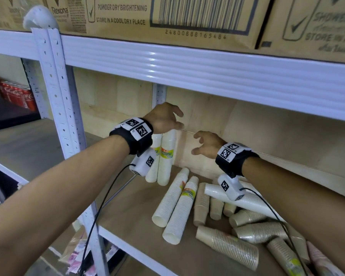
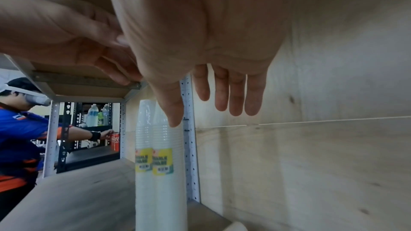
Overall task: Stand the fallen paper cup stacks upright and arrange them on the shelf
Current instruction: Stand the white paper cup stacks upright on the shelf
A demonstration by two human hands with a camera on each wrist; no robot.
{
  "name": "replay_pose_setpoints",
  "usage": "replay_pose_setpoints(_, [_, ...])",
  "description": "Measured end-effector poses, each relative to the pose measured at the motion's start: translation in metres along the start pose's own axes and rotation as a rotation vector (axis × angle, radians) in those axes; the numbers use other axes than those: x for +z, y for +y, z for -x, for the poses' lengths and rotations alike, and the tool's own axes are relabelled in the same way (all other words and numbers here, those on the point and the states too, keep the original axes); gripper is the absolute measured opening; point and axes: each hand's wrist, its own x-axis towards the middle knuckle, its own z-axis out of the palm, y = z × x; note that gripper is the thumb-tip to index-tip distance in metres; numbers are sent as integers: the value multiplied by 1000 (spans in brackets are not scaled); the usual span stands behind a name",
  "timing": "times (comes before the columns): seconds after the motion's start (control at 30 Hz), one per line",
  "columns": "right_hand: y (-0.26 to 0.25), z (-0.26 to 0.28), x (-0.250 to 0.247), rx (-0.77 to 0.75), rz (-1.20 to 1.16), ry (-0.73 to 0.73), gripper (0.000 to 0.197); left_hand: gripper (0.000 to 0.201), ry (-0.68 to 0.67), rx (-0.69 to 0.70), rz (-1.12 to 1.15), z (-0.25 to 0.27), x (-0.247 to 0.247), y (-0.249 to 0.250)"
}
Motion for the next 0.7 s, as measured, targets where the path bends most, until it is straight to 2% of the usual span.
replay_pose_setpoints(0.17, [34,30,10,66,98,-53,67,40,-150,-23,1,23,36,-4])
replay_pose_setpoints(0.3, [63,52,22,113,161,-111,70,41,-258,-124,5,37,75,-26])
replay_pose_setpoints(0.53, [101,75,41,159,281,-122,71,52,-340,-223,-83,65,128,-65])
replay_pose_setpoints(0.7, [121,84,51,170,423,-81,68,69,-423,-275,-96,78,149,-85])
